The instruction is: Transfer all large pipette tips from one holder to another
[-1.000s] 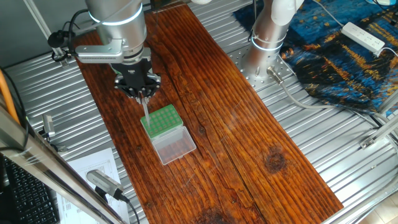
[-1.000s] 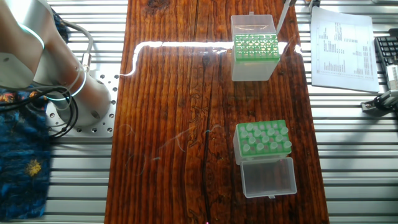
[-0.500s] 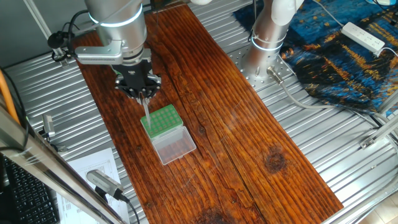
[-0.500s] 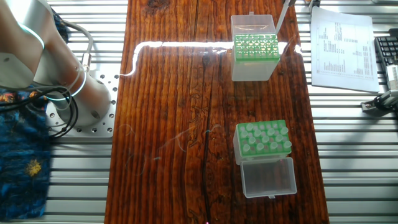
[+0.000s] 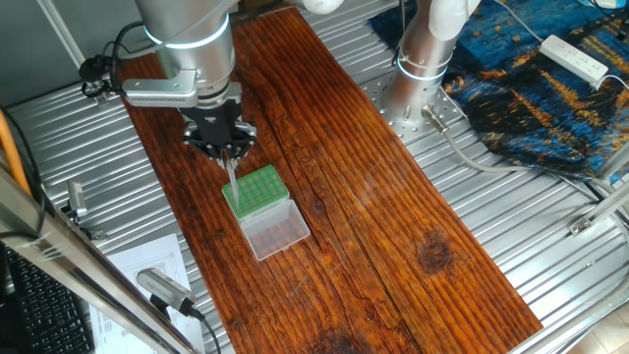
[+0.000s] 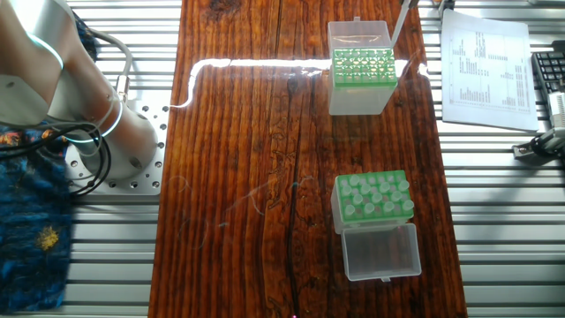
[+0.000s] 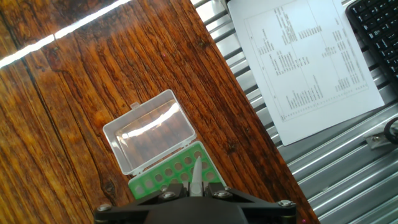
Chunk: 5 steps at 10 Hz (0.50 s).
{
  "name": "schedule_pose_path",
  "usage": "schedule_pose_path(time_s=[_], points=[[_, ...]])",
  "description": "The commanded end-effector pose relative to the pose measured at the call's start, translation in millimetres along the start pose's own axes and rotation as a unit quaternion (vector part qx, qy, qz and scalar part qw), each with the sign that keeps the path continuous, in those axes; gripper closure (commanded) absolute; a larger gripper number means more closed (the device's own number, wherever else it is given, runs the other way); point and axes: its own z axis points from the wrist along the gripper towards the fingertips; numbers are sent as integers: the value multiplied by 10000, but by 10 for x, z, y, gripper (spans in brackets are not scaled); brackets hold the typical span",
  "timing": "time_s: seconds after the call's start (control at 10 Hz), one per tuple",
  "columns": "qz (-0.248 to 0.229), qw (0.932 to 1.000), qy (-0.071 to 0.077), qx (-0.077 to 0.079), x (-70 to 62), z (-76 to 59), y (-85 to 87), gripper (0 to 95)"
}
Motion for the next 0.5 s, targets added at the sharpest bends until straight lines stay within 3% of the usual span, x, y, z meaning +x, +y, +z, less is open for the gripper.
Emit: schedule_pose_path(time_s=[0.1,0.5], points=[[-8,10000,18,9,-21,17,-5,950],[-25,10000,34,28,-28,39,0,950]])
